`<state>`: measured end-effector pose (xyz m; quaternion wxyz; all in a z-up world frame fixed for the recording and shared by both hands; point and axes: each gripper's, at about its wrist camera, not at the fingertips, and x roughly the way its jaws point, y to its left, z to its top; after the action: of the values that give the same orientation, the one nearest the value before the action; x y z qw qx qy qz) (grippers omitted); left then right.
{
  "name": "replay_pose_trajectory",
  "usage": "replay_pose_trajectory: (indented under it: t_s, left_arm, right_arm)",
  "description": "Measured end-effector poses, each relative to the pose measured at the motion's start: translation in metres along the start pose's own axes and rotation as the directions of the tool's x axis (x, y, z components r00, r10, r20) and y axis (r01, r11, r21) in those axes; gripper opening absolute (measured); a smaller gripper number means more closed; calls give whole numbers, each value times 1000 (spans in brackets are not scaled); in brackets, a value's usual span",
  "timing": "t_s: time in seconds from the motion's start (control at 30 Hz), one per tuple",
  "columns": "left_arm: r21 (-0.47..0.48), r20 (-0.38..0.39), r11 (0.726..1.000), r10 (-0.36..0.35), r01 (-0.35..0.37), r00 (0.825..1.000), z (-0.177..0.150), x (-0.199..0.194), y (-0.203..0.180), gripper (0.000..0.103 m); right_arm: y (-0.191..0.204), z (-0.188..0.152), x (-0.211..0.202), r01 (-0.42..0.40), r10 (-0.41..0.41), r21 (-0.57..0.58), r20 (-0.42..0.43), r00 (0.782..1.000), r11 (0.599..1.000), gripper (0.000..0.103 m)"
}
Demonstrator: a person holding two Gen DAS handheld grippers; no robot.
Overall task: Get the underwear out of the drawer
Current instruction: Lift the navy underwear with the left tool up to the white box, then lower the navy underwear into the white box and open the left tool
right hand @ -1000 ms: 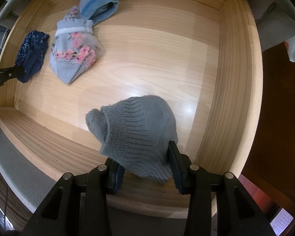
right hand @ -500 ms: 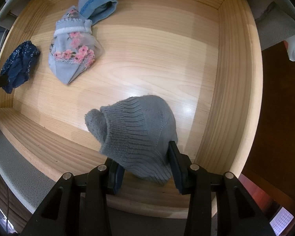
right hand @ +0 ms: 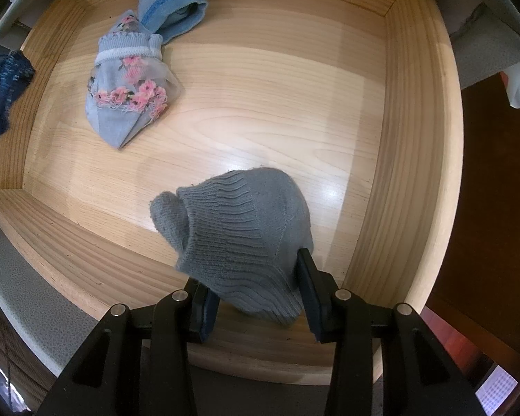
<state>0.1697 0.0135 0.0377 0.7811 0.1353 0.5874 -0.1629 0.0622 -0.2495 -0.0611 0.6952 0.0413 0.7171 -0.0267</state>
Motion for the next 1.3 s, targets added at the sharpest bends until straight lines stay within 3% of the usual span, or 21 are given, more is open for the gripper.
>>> replay_pose_trajectory:
  t_s: [0.33,0.6,0.73,0.83,0.97,1.0,1.3]
  left_arm:
    - [33,164,999,-41,36,986,10,-102,5,6]
    - [50,347,998,-57,42,936,54,-207,8,6]
    - [51,406,998,-55,37,912,93,-230,2,6]
    - [51,423,998,-56,38,905,123,-231,-6,6]
    - [78,414,997,-31,-2,910,154,-213,-22,6]
    - [95,380,995,-33,-3,924,160,-205,-26,6]
    - [75,225,997,15,-33,974,185,-103,-36,6]
  right_arm:
    - [0,0,0,0,0,-2,-2,1000,1000,40]
    - [0,0,0,0,0,0,0,1000,1000,40]
    - [0,-1,1,0,0,0,1,1000,1000,40]
    - [-1,0,2,0,0,-1,-4,1000,1000,40]
    - [-2,0,1,0,0,0,2,1000,1000,40]
    - [-2,0,1,0,0,1,5,1000,1000,40]
    - [-3,-5,0,0,0,-1,13,1000,1000,40]
